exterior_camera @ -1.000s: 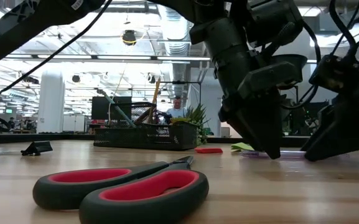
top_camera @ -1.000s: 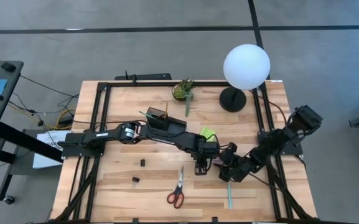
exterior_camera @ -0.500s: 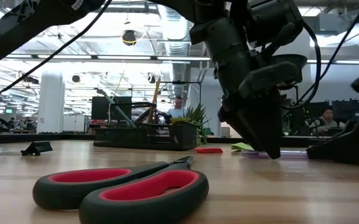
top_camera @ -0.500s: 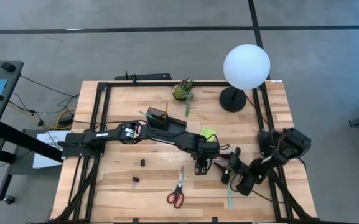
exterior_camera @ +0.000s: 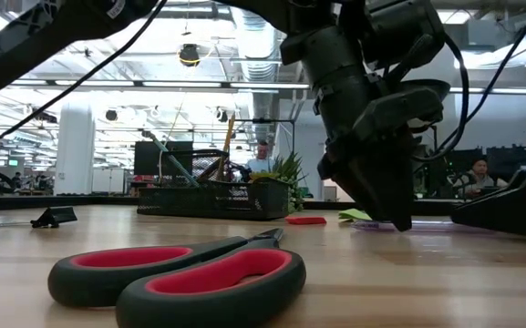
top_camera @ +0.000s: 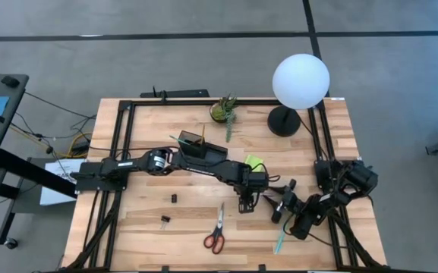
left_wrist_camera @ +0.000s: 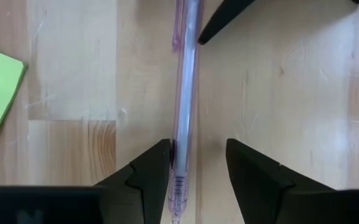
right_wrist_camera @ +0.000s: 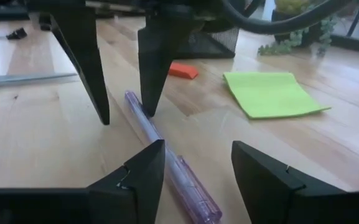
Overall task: Pick and place office supplies into organizer
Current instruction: Put the violet pen into the black desk organizer
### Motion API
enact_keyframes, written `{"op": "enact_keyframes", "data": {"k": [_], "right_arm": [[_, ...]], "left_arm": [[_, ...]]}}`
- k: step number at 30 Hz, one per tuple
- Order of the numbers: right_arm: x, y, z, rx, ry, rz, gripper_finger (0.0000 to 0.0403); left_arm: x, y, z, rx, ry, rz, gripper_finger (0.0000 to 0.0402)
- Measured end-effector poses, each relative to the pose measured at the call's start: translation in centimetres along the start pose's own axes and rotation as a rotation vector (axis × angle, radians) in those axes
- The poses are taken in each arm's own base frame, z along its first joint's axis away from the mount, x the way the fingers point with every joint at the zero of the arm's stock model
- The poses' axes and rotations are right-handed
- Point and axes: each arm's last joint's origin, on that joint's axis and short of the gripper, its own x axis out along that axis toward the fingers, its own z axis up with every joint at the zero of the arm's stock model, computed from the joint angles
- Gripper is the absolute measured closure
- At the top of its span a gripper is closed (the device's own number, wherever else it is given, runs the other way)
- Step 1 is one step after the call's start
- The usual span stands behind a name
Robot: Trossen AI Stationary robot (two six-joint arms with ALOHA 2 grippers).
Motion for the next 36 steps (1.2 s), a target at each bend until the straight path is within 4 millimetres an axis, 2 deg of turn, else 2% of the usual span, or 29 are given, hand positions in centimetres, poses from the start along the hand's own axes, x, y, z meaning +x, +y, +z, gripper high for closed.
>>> {"op": "enact_keyframes", "data": {"k": [8,12,17,23,30,36], "right_arm": [[0.1,0.4,1.7,-0.096,0.161,0.108,0.0218],[0.7,0.3,2.3,-0.131,0.179,0.105,0.0221],[1.5,-0.4,2.1,-0.094,0.164,0.083,0.0222],[1.5,-0.5,2.2,-0.111,0.159,0.150,0.0224],[1.5,-0.4,2.2,-0.136,0.165,0.170,0.0257],[1.5,-0.3,2.3,-0.140,0.168,0.192,0.0278]], "left_arm": [[-0.3,0.1,0.3,-0.033,-0.005,-0.045,0.0247],[-0.3,0.1,0.3,-0.032,-0.007,-0.045,0.0247],[-0.3,0.1,0.2,-0.061,0.005,-0.053,0.0247],[-0.4,-0.2,0.1,-0.108,0.035,-0.161,0.0247],[-0.4,-0.1,0.2,-0.118,0.035,-0.165,0.0247],[-0.6,1.0,0.6,-0.119,-0.006,-0.107,0.0247]]}}
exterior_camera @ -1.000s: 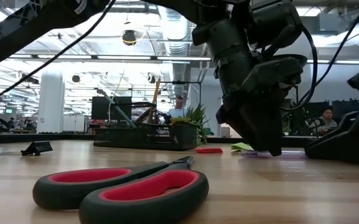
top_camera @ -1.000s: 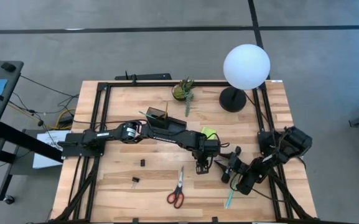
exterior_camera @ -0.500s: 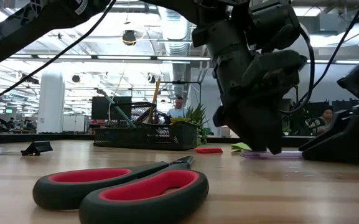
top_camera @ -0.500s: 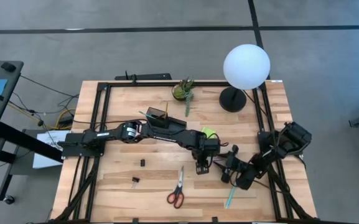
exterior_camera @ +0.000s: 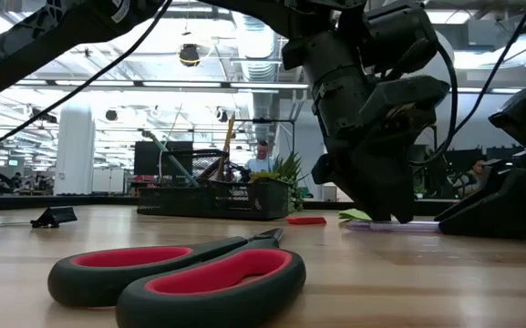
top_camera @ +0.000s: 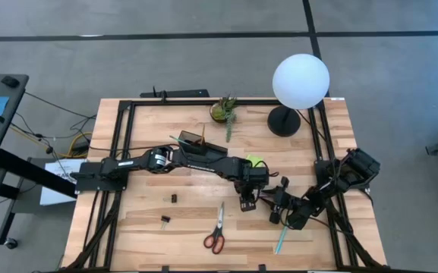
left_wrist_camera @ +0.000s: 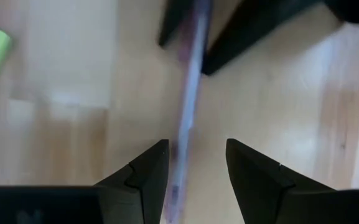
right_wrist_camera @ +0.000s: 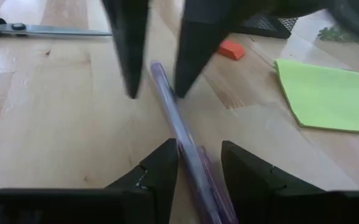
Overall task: Pick and place office supplies into organizer
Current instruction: Put the violet pen into the black desk organizer
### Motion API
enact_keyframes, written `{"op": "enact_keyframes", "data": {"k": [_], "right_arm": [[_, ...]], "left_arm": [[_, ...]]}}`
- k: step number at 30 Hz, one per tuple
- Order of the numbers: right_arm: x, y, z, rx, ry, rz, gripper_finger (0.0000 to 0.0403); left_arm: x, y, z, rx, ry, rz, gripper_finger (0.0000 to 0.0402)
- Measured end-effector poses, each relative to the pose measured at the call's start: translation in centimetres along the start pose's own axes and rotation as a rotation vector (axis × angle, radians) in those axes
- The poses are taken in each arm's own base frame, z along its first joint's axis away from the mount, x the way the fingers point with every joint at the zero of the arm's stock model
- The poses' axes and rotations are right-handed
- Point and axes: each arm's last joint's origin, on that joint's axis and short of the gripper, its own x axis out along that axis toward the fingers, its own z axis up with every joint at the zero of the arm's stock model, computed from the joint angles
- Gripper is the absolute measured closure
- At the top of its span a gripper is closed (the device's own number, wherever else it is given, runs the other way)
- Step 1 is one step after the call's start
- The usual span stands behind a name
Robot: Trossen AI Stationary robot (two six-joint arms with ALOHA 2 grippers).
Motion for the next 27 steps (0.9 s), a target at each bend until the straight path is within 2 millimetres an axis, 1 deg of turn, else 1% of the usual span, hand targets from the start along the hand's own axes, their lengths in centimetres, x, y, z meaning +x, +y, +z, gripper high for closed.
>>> {"op": "enact_keyframes", "data": {"k": [3,8,11,13,14,16,18,20,24,27], "right_arm": [[0.0,0.0,0.0,0.000,0.000,0.006,0.0283],[0.0,0.1,0.1,0.003,0.001,0.014,0.0298],[0.0,0.1,0.1,0.004,0.004,0.019,0.0318],[0.0,0.1,0.1,0.004,0.006,0.022,0.0332],[0.0,0.1,0.1,0.007,0.006,0.021,0.0339],[0.0,0.1,0.1,0.010,0.006,0.019,0.0348],[0.0,0.2,0.0,0.011,0.005,0.017,0.0353],[0.0,0.2,0.1,0.014,0.005,0.016,0.0355],[0.1,0.4,0.2,0.097,-0.001,0.007,0.0363],[0.3,0.7,0.5,0.200,-0.013,0.015,0.0370]], "left_arm": [[-0.3,0.8,0.5,-0.010,-0.033,0.008,0.0247],[-0.7,1.7,1.2,-0.006,-0.082,0.007,0.0247],[-2.0,1.8,2.1,-0.012,-0.102,-0.050,0.0247],[-3.3,2.0,2.7,-0.032,-0.118,-0.109,0.0247],[-4.1,2.1,2.8,-0.069,-0.127,-0.135,0.0247],[-6.0,2.7,3.0,-0.157,-0.130,-0.178,0.0247],[-8.8,3.1,3.2,-0.214,-0.127,-0.199,0.0247],[-12.0,3.3,3.3,-0.225,-0.172,-0.204,0.0247],[-18.3,3.1,2.9,-0.231,-0.292,-0.116,0.0247],[-23.5,2.6,1.9,-0.242,-0.397,-0.011,0.0247]]}}
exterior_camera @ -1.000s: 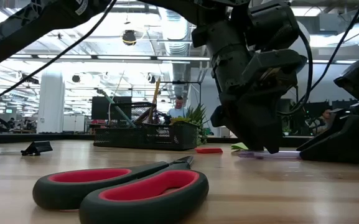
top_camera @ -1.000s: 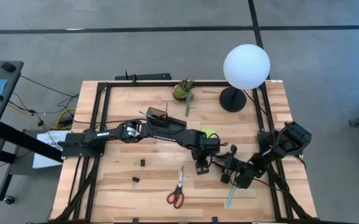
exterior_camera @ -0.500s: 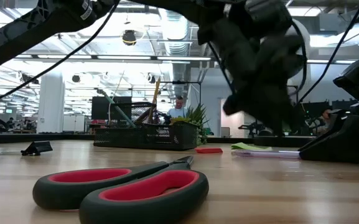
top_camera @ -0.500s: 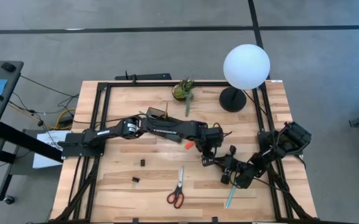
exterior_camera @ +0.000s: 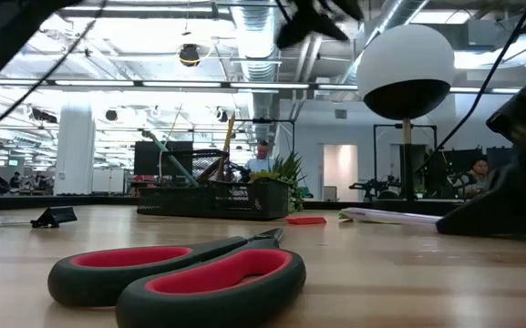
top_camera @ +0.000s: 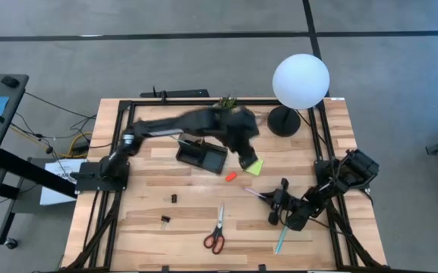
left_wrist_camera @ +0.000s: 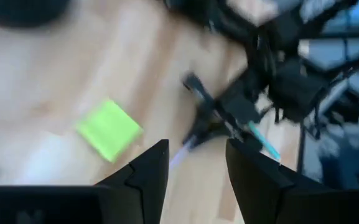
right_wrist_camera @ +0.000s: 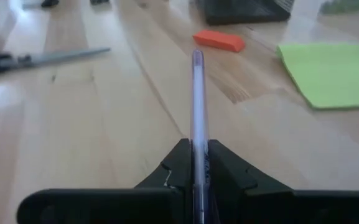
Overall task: Pick and place office supplies into organizer
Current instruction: Put the violet pen into the black desk organizer
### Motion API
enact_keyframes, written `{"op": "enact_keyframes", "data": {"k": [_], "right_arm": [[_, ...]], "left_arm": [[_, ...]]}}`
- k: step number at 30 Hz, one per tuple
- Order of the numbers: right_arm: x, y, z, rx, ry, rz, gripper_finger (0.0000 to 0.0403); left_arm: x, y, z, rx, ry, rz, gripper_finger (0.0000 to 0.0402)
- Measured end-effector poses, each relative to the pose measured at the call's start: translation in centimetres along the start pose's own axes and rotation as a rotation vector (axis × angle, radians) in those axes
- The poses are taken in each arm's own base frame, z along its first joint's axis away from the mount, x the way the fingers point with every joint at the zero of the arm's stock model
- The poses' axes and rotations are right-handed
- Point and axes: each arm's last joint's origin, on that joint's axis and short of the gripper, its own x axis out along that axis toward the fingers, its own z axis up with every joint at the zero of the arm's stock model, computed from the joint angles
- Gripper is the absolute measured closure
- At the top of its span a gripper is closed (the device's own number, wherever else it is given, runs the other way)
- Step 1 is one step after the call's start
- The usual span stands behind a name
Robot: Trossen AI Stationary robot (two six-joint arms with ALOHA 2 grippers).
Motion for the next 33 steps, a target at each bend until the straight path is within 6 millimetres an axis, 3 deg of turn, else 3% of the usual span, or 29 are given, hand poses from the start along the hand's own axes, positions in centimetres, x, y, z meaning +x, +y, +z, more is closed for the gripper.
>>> {"op": "enact_keyframes", "data": {"k": [8,11,17,22,27,33], "right_arm": [[0.0,0.6,1.3,0.156,0.039,0.108,0.0370],[0.3,1.0,3.8,0.233,0.095,0.252,0.0370],[2.3,-1.9,11.2,0.302,-0.035,0.309,0.0370],[3.4,-3.8,18.7,0.221,-0.084,0.298,0.0370],[4.3,-4.9,27.0,0.076,0.136,0.152,0.0370],[6.9,-7.3,33.9,-0.020,0.387,0.043,0.0365]], "left_arm": [[-13.4,-1.1,-0.7,-0.023,-0.265,0.241,0.0247],[-18.2,-1.6,-1.6,-0.035,-0.383,0.298,0.0247],[-25.7,-2.0,-3.6,-0.055,-0.599,0.366,0.0247],[-29.0,-2.0,-5.2,-0.041,-0.645,0.360,0.0247],[-30.9,-1.7,-6.2,-0.039,-0.666,0.363,0.0247],[-31.4,-1.4,-7.0,0.036,-0.610,0.405,0.0247]]}}
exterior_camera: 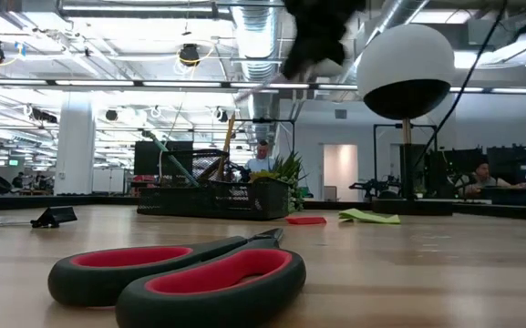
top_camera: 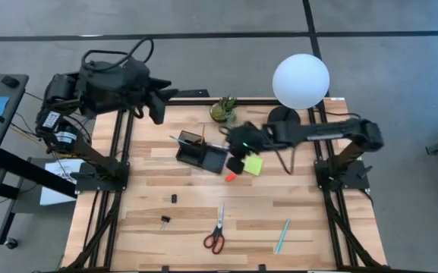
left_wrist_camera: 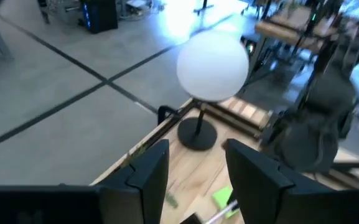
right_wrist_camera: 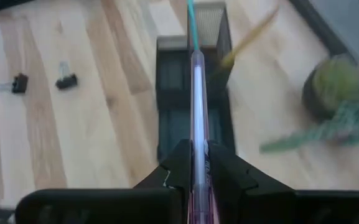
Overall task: Pick and place office supplies into organizer
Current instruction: Put the violet pen into the black desk organizer
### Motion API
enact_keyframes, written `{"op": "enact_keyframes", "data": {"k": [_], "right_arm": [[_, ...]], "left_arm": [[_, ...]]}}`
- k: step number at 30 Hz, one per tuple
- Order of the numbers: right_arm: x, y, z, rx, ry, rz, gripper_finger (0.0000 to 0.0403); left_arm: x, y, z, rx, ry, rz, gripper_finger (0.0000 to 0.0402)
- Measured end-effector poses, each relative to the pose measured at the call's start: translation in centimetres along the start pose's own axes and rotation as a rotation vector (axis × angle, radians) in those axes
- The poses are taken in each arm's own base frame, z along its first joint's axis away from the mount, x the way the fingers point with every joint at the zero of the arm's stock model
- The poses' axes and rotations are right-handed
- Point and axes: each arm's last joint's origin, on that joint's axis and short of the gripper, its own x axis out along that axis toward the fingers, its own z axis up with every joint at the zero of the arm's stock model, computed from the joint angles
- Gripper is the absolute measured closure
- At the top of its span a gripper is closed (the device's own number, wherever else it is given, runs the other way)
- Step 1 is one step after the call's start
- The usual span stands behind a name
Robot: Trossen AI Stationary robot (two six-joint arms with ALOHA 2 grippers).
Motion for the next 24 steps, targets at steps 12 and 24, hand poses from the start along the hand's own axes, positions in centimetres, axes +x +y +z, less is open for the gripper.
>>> {"op": "enact_keyframes", "data": {"k": [12,24], "right_arm": [[5.9,-1.0,5.6,-0.143,0.210,0.037,0.0364],[10.4,-1.4,7.1,-0.209,0.251,0.014,0.0363]], "left_arm": [[-2.1,1.6,-0.1,0.080,-0.038,0.115,0.0247],[-4.4,3.1,-0.4,0.086,-0.040,0.147,0.0247]]}}
